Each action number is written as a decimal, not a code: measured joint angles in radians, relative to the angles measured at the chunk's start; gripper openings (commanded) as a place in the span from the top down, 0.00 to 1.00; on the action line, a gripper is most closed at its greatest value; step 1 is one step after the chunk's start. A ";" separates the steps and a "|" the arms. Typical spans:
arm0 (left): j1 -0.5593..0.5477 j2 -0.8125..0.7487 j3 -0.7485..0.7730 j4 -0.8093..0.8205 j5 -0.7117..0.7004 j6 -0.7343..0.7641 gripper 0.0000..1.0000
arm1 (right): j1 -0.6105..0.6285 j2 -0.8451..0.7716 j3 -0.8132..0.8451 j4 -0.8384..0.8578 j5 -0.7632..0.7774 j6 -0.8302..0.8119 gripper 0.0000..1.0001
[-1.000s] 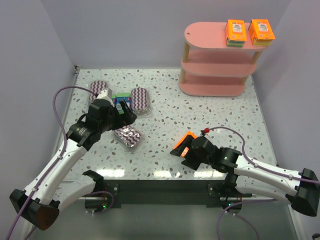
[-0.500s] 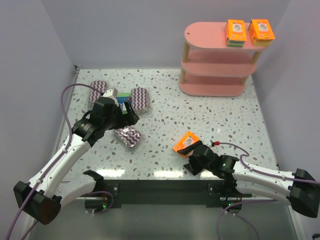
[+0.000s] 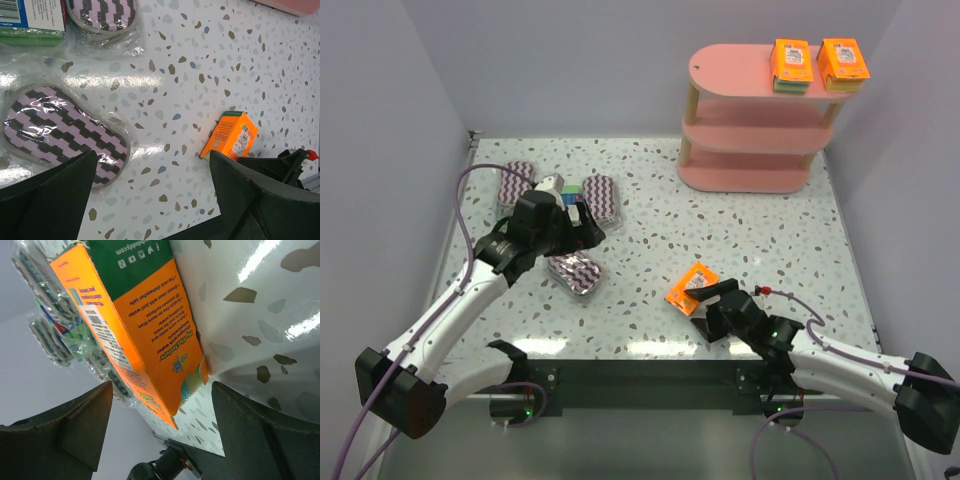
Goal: Place and organize the cleaning sponges onto the shelf
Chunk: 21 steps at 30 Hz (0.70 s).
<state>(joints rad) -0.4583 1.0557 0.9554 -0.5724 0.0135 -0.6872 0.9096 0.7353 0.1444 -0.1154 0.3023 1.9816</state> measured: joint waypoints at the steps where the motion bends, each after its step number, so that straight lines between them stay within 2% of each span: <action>1: 0.000 0.005 0.000 0.003 0.003 0.000 0.00 | 0.000 0.013 0.005 0.000 -0.011 0.001 0.16; 9: 0.000 0.010 0.000 0.011 0.006 0.000 0.00 | -0.001 0.089 0.022 0.075 -0.081 0.002 0.16; 15: 0.000 0.009 -0.015 0.027 0.006 -0.001 0.00 | -0.015 0.113 0.022 0.129 -0.078 0.002 0.18; 21: 0.000 0.008 -0.034 0.035 0.011 -0.005 0.00 | -0.135 0.065 0.022 0.157 -0.069 0.002 0.18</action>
<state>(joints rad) -0.4583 1.0641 0.9211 -0.5373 0.0246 -0.6918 0.7750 0.8005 0.1665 0.0418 0.2329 1.9839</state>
